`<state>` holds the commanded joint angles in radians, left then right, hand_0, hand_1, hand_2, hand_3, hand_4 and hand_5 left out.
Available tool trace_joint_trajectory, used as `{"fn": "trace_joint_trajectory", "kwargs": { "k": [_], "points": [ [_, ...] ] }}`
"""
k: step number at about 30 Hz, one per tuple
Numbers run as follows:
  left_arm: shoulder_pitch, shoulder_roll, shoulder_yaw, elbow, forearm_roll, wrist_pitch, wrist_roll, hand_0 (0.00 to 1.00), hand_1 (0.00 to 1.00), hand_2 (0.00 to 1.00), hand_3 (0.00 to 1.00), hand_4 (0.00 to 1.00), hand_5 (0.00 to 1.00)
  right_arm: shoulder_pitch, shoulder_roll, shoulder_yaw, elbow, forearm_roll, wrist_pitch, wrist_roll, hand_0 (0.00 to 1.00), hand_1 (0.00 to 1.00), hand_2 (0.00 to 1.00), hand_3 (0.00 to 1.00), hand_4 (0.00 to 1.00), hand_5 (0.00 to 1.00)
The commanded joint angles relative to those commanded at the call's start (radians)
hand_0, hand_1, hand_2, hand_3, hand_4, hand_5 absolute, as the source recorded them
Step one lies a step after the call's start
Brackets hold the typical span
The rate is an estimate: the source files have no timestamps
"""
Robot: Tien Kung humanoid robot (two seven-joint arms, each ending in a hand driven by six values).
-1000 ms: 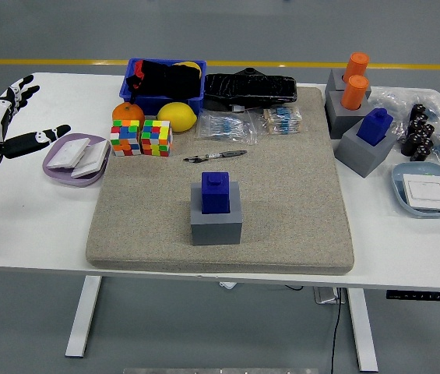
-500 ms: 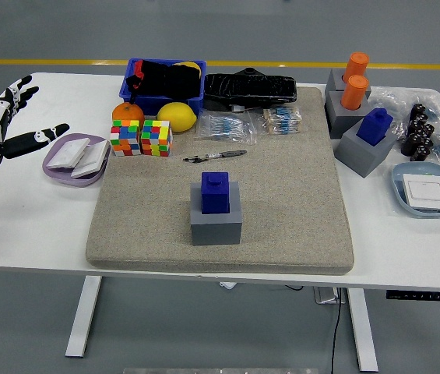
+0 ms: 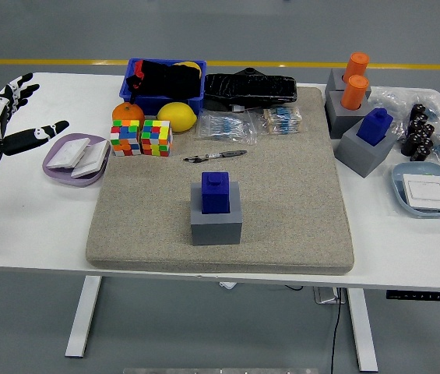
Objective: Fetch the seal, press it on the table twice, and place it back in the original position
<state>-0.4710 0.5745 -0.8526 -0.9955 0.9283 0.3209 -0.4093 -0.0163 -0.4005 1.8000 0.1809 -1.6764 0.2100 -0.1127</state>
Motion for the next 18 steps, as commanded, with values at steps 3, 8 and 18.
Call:
{"fn": "trace_joint_trajectory", "kwargs": {
  "k": [3, 8, 18],
  "points": [
    [-0.001, -0.002, 0.000, -0.001, 0.000, 0.000, 0.001, 0.901, 0.925, 0.894, 0.938, 0.980, 0.265, 0.013, 0.003, 0.064, -0.001, -0.053, -0.010, -0.043, 0.790, 0.702, 0.678, 0.653, 0.833, 0.469],
    [0.000, -0.007, -0.002, 0.000, -0.002, 0.000, 0.001, 0.899, 0.921, 0.892, 0.938, 0.982, 0.267, 0.029, 0.009, 0.124, -0.001, -0.101, -0.019, -0.089, 0.789, 0.700, 0.677, 0.653, 0.834, 0.471],
    [0.007, -0.009, -0.004, -0.002, -0.006, 0.001, 0.000, 0.894, 0.919, 0.889, 0.936, 0.968, 0.250, 0.030, 0.024, 0.178, -0.001, -0.149, -0.026, -0.111, 0.789, 0.702, 0.674, 0.651, 0.831, 0.475]
  ]
}}
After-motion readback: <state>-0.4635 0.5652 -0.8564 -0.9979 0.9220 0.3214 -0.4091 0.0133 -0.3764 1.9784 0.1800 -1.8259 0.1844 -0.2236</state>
